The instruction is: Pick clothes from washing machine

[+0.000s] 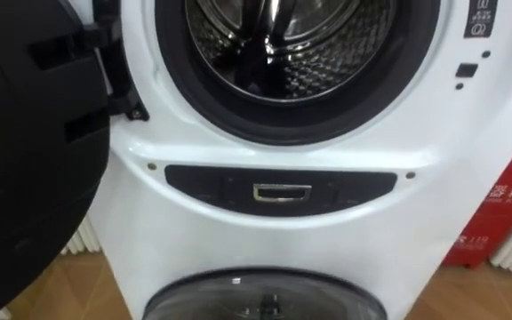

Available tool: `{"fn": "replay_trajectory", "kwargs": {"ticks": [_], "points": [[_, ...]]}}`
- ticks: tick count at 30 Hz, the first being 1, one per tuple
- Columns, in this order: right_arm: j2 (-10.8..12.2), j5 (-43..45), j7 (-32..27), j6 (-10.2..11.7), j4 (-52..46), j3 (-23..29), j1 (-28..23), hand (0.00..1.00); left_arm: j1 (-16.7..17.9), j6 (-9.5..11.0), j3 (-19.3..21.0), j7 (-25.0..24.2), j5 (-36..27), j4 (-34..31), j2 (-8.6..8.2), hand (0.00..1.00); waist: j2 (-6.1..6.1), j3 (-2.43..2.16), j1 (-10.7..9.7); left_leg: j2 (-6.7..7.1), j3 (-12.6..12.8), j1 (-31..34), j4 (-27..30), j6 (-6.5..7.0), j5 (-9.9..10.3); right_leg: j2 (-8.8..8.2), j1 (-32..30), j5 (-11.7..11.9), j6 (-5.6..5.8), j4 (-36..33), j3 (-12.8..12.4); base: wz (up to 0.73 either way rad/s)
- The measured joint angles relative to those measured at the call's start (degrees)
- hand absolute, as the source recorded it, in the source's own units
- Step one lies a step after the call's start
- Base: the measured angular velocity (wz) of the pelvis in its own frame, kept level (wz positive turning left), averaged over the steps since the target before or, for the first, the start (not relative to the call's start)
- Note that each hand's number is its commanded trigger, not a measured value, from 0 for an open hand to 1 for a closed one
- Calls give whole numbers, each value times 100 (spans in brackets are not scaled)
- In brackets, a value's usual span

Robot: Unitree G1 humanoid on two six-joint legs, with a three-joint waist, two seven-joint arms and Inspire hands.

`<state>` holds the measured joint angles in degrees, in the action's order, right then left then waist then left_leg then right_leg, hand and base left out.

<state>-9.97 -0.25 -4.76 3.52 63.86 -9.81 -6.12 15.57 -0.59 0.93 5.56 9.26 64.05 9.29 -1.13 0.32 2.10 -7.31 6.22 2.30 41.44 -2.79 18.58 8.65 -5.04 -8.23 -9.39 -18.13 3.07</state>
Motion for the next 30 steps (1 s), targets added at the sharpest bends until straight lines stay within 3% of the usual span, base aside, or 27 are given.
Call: {"fn": "replay_trajectory", "kwargs": {"ticks": [1, 3, 5, 7, 10, 11, 12, 14, 16, 18, 19, 20, 21, 22, 23, 24, 25, 26, 27, 28, 29, 30], "points": [[-6, 1, 0, 2, 14, 0, 28, 0, -11, -29, 0, -3, 15, -2, -1, 0, -7, -3, -5, -12, -114, 156, 306, -5, -127, -2, 2, -23, -18, -29, -7, -14], [-65, 13, -2, 8, 23, 2, 52, 0, -36, -97, 4, -6, 21, -85, -2, 0, -52, 24, -21, -105, -365, 458, 1453, -36, -651, 41, 2, -123, -95, -195, -48, -14], [-121, 87, -7, 2, 12, 34, 51, 0, -106, -140, 5, -6, 19, -205, 17, 0, -94, 4, -41, -225, -490, 340, 2006, -137, -741, 60, -91, -201, -115, -388, -51, -6], [-139, 185, -9, 8, 15, 158, 91, 0, -335, -151, 9, -5, -64, -280, 22, 0, -124, 2, -72, -240, -571, 110, 1965, -209, -768, 39, -300, -210, -125, -535, -54, -2], [-155, 269, -11, 18, 18, 222, 272, 0, -653, -96, -50, -2, -387, -528, 21, 0, -187, 5, -88, -204, -782, -306, 1275, -321, -726, 17, -743, -135, -122, -713, 26, 5], [-163, 294, -21, 32, 8, 220, 370, 0, -820, -91, -150, -14, -474, -629, 25, 0, -205, 19, -173, -180, -867, -519, 884, -440, -615, 0, -945, -107, -107, -809, 107, 30], [-171, 335, -31, 36, 10, 222, 492, 0, -1028, -80, -256, -39, -510, -665, 18, 0, -269, 13, -217, -131, -960, -701, 498, -475, -468, -36, -1178, -81, -89, -938, 180, 29], [-184, 383, -33, 76, 7, 218, 668, 0, -1341, -75, -378, -122, -522, -673, -14, 0, -255, 58, -223, -53, -1020, -936, -191, -480, -191, -78, -1538, 24, -48, -1090, 212, 15], [-178, 512, -33, 88, 21, 217, 845, 0, -1478, -70, -467, -203, -512, -671, -43, 0, -264, 63, -218, 24, -980, -1105, -910, -394, 72, -103, -1830, 280, -1, -1043, 213, 0], [-178, 651, -58, 91, 24, 233, 934, 0, -1502, -69, -508, -255, -520, -606, -79, 0, -232, 51, -325, 190, -944, -1198, -1664, -70, 376, -259, -1933, 751, 122, -724, 191, 14], [-175, 719, -77, 88, -8, 234, 930, 0, -1491, -70, -536, -255, -521, -590, -79, 0, -220, 45, -352, 254, -946, -1198, -1824, -18, 402, -303, -1906, 929, 178, -544, 146, 18], [-185, 800, -118, 85, -105, 217, 893, 0, -1462, -69, -566, -254, -531, -564, -89, 0, -180, 32, -370, 465, -935, -1185, -2243, 122, 397, -426, -1802, 1321, 349, -59, 59, 10], [-207, 818, -151, 85, -180, 209, 849, 0, -1444, -65, -566, -252, -548, -535, -102, 0, -139, 15, -389, 703, -701, -1155, -2552, 389, 371, -527, -1651, 1740, 684, 470, -69, 0], [-215, 817, -158, 80, -232, 216, 881, 0, -1419, -57, -566, -250, -612, -494, -99, 0, -131, 15, -399, 771, -486, -1120, -2598, 465, 367, -574, -1604, 1887, 914, 644, -107, 9], [-215, 838, -169, 63, -370, 222, 793, 0, -1411, -61, -550, -243, -695, -333, -76, 0, -107, 92, -431, 823, -250, -943, -2379, 528, 444, -755, -1708, 1746, 868, 43, -133, 17], [-239, 855, -168, 54, -441, 248, 606, 0, -1252, -78, -548, -220, -724, -269, -104, 0, -75, 84, -436, 797, -58, -877, -2229, 626, 451, -839, -1821, 986, 586, -1325, -36, 29], [-239, 854, -167, 38, -437, 289, 518, 0, -1153, -80, -568, -220, -739, -277, -103, 0, -73, 26, -460, 764, 83, -868, -2234, 683, 419, -906, -1780, 617, 628, -1899, 70, 61], [-253, 854, -169, 17, -413, 412, 363, 0, -1081, -82, -605, -221, -742, -272, -98, 0, -44, -25, -497, 640, 421, -842, -2281, 592, 328, -1094, -1496, -49, 726, -2735, 133, 101], [-314, 868, -176, 14, -365, 482, 257, 0, -1067, -77, -672, -219, -704, -272, -98, 0, 19, -27, -423, 621, 718, -872, -2465, 457, 104, -1262, -1036, -577, 875, -3079, 13, 102], [-343, 874, -176, 20, -365, 488, 211, 0, -1033, -76, -661, -220, -697, -274, -105, 0, 54, -54, -355, 631, 888, -892, -2587, 386, -35, -1328, -792, -779, 954, -3064, -63, 64], [-358, 831, -182, 43, -349, 487, 195, 0, -945, -79, -593, -219, -708, -292, -94, 0, 209, -109, -210, 736, 1199, -901, -2706, 332, -266, -1557, -359, -1217, 1044, -2765, -76, -6], [-331, 787, -179, 83, -277, 444, 268, 0, -846, -92, -400, -220, -743, -287, -100, 0, 280, -78, 34, 864, 1286, -840, -2618, 319, -330, -1659, -167, -1466, 1100, -2163, 3, -37]]}}
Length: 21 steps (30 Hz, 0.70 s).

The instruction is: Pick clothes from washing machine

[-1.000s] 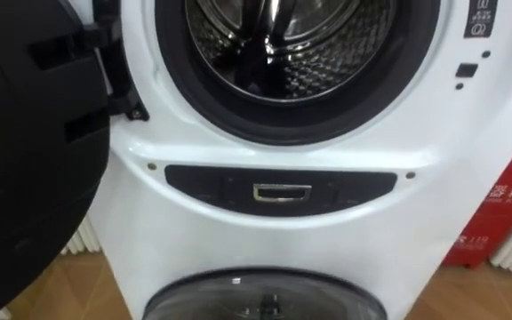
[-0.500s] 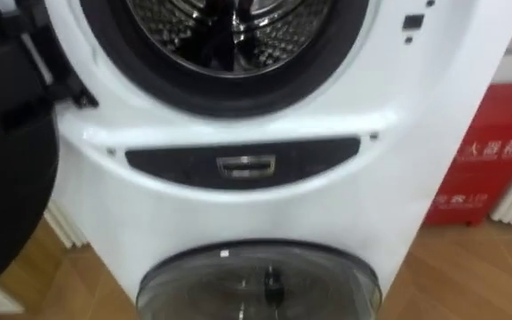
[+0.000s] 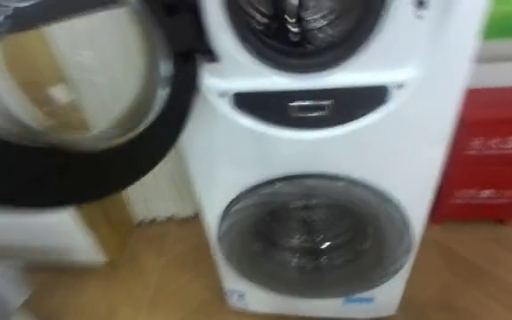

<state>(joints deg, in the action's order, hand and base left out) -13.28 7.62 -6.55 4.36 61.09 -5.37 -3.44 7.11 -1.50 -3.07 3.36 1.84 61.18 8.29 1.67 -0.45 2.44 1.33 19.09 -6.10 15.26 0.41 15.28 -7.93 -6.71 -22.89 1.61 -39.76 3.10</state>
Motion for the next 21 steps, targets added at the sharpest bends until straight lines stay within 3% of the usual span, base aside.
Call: {"fn": "replay_trajectory", "kwargs": {"ticks": [1, 2, 3, 5, 6, 7, 8, 10, 15, 21], "points": [[25, 2, 12, 1, 25, -31, 60, 0, 73, 1, 128, -1, -10, 3, -14, 0, -18, -12, 99, 47, -100, 65, 33, -1, -2, 32, 31, -38, -5, 256, -21, -75], [108, 15, 22, 2, 14, -128, 131, 0, 116, -1, 317, 9, -7, 88, -16, 0, -81, -1, 188, 62, -389, 212, 96, 63, -24, 213, 90, 71, -186, 668, -92, -58], [196, 76, 69, 3, 3, -244, 105, 0, 124, 8, 481, 19, -5, 155, 31, 0, -67, -2, 216, 48, -649, 275, 17, 117, -89, 380, 159, 306, -236, 1021, -100, -46], [257, 81, 238, -7, 1, -252, 96, 0, 132, 72, 690, 31, -45, 280, 60, 0, -76, 18, 299, -42, -821, 297, -135, 144, -168, 600, 279, 630, -293, 1516, -84, -37], [251, 74, 274, -4, -9, -244, 106, 0, 162, 80, 759, 60, -184, 315, 76, 0, -5, 4, 310, -84, -795, 330, -176, 178, -226, 629, 311, 830, -286, 1710, -51, -30], [242, 72, 279, -4, -8, -239, 101, 0, 179, 94, 770, 81, -257, 315, 85, 0, 43, 11, 279, -97, -796, 356, -174, 194, -240, 640, 324, 878, -287, 1778, -34, -8], [220, 64, 279, -10, -8, -235, 80, 0, 211, 139, 780, 119, -361, 315, 90, 0, 123, 47, 267, -120, -804, 381, -165, 202, -247, 652, 376, 968, -277, 1896, 13, 0], [216, 74, 270, -13, -8, -207, 57, 0, 279, 173, 804, 146, -474, 304, 134, 0, 162, 46, 254, -169, -814, 421, -140, 205, -243, 705, 459, 1106, -271, 2131, 33, 0], [232, 198, 244, -11, -55, -215, 54, 0, 426, 195, 799, 176, -697, 290, 134, 0, 24, 79, 253, -280, -916, 469, 134, 190, -103, 781, 706, 1262, -275, 2556, 241, 10], [230, 303, 212, 23, -112, -166, 26, 0, 323, 254, 875, 285, -929, 303, 108, 0, -98, 77, 240, -271, -1182, 432, 96, 144, -62, 795, 991, 1249, -293, 2836, 503, 25]]}}
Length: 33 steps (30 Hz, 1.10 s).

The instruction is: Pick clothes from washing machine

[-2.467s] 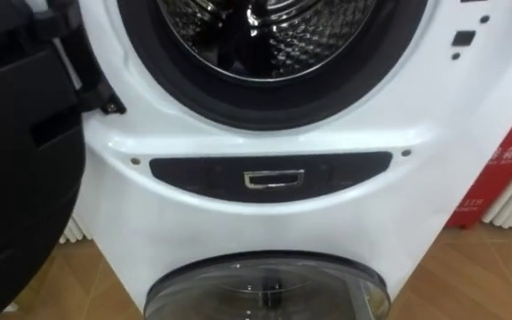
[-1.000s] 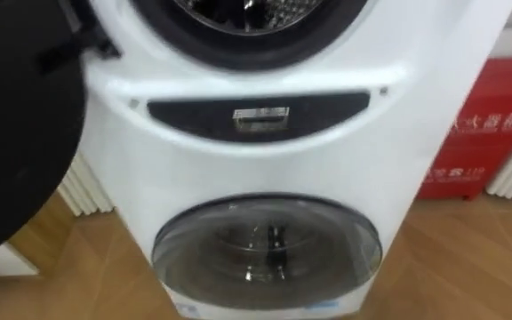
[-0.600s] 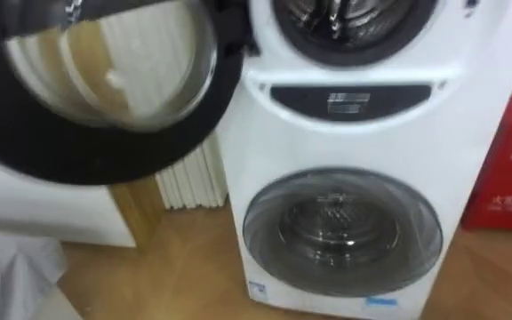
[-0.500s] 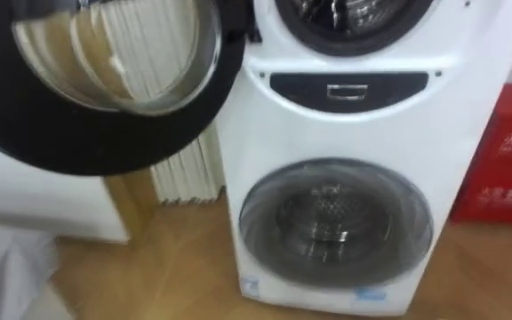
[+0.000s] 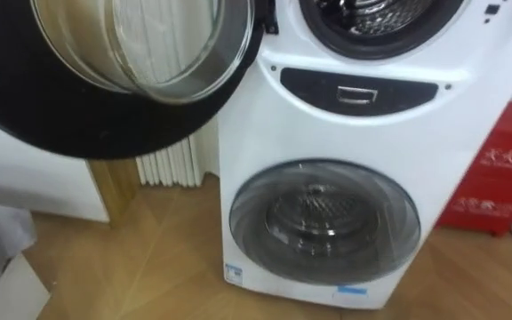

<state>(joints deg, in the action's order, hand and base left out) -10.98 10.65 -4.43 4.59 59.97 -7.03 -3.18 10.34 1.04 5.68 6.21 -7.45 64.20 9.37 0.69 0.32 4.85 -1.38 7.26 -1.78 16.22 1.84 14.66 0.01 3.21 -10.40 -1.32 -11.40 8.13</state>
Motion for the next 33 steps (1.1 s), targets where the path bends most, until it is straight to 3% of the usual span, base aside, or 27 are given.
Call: {"fn": "replay_trajectory", "kwargs": {"ticks": [5, 11, 14, 17, 18, 21, 26, 27, 29, 33], "points": [[-2, 20, -77, 91, -8, 147, -146, 0, 27, 98, 50, 58, -503, -27, -10, 0, -89, 0, -9, 25, -129, -102, -92, -10, -1, -24, 203, -24, 4, 177, 136, 13], [-84, 307, -234, 142, -412, 245, -281, 0, -29, 199, 769, 289, -1039, -422, 54, 0, -208, 31, -6, 31, -196, -243, -174, -15, -4, -15, 374, -31, 14, 191, 136, 6], [-120, 524, -331, 201, -1083, 446, -577, 0, -64, 198, 998, 493, -1115, -1189, 123, 0, -240, 30, 17, 97, -203, -290, -235, -26, -12, -39, 360, -71, 22, 186, 134, 3], [-120, 810, -357, 210, -1174, 624, -610, 0, -341, 212, 1330, 750, -1252, -1718, 334, 0, -315, -19, 50, 119, -221, -386, -276, -32, -24, -58, 422, -84, 27, 181, 117, -3], [-150, 932, -368, 210, -1209, 666, -627, 0, -419, 305, 1372, 874, -1332, -1991, 449, 0, -325, -43, 35, 118, -225, -394, -273, -29, -26, -66, 427, -85, 29, 169, 124, 0], [-162, 981, -430, 229, -1614, 756, -919, 0, -556, 432, 1458, 1081, -1609, -2739, 718, 0, -381, -56, 12, 130, -231, -395, -274, -20, -32, -73, 435, -80, 36, 174, 136, 0], [-98, 1211, -429, 219, -2037, 891, -1243, 0, -715, 530, 1683, 1352, -1661, -3843, 792, 0, -524, -78, 4, 139, -207, -396, -317, -19, -31, -49, 440, -81, 41, 173, 90, -4], [-100, 1221, -429, 220, -2063, 890, -1255, 0, -772, 542, 1681, 1356, -1666, -3957, 792, 0, -577, -53, -5, 155, -204, -410, -331, -18, -32, -42, 470, -80, 42, 180, 80, -6], [-98, 1321, -414, 217, -2064, 889, -1261, 0, -827, 534, 1680, 1360, -1661, -4165, 794, 0, -647, -52, -13, 157, -212, -407, -336, -18, -32, -49, 452, -82, 44, 186, 80, 0], [-85, 1714, -403, 185, -2064, 890, -1287, 0, -888, 530, 1687, 1373, -1555, -5043, 822, 0, -671, -54, -10, 153, -263, -398, -344, -18, -34, -56, 385, -86, 45, 187, 71, 0]]}}
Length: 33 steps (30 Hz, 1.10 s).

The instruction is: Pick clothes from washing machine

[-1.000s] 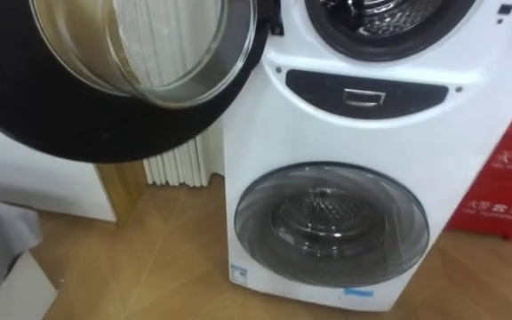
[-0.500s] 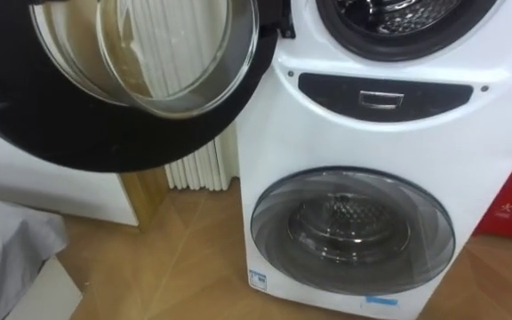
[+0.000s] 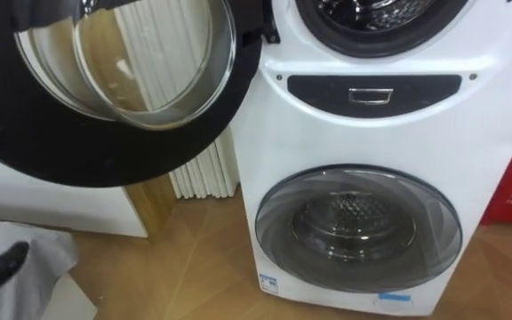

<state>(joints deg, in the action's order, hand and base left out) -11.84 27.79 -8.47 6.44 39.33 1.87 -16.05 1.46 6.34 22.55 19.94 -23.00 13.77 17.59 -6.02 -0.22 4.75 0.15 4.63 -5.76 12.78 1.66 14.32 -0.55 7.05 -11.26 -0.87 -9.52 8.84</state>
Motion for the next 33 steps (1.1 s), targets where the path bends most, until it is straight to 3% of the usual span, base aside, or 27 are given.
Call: {"fn": "replay_trajectory", "kwargs": {"ticks": [5, 7, 11, 16, 20, 24, 31, 33], "points": [[78, 3, 57, -5, -4, -37, 24, 0, -219, 1, -50, 56, 520, -594, 162, 0, 74, 46, -68, -12, 5, -90, -49, -1, 0, 8, 72, 1, 1, -4, -10, 0], [72, 5, 62, -23, -3, -33, 18, 0, -290, -22, -50, 26, 655, -673, 231, 0, 77, 45, -139, -10, 2, -97, -54, -1, 0, 7, 112, 1, 2, -5, -6, 0], [73, 1, 130, -32, 129, -27, 31, 0, -371, -286, -155, -22, 1227, -781, 375, 0, 82, 56, -183, -19, -8, -71, -46, 0, 0, -20, 91, 3, 4, -6, -3, 2], [53, -128, 396, -132, 250, -146, 109, 0, -440, -505, -497, -7, 1810, -932, 391, 0, 78, 70, -201, 48, -35, -9, -4, 47, -28, -20, 70, 8, 30, -5, 3, 11], [40, -150, 590, -160, 297, -345, 304, 0, -826, -932, -730, 54, 2317, -969, 427, 0, 70, 74, -178, 37, -64, 202, 71, 99, -64, -44, -111, 41, 74, -25, -5, 9], [19, -135, 778, -275, 576, -342, 575, 0, -862, -1247, -836, 79, 3075, -1278, 498, 0, 74, 81, -227, 71, -71, 245, 58, 145, -92, -75, -141, 86, 123, -17, -32, 4], [-2, -124, 1059, -274, 710, -346, 722, 0, -863, -1396, -1072, -120, 3900, -1693, 542, 0, 63, 112, -379, 144, -120, 415, 84, 219, -138, -161, -204, 116, 165, -9, -82, 23], [-14, -205, 1066, -272, 805, -372, 763, 0, -865, -1528, -1281, -237, 3733, -2048, 457, 0, 59, 137, -445, 150, 13, 420, 70, 254, -165, -195, -213, 118, 173, -20, -277, 39]]}}
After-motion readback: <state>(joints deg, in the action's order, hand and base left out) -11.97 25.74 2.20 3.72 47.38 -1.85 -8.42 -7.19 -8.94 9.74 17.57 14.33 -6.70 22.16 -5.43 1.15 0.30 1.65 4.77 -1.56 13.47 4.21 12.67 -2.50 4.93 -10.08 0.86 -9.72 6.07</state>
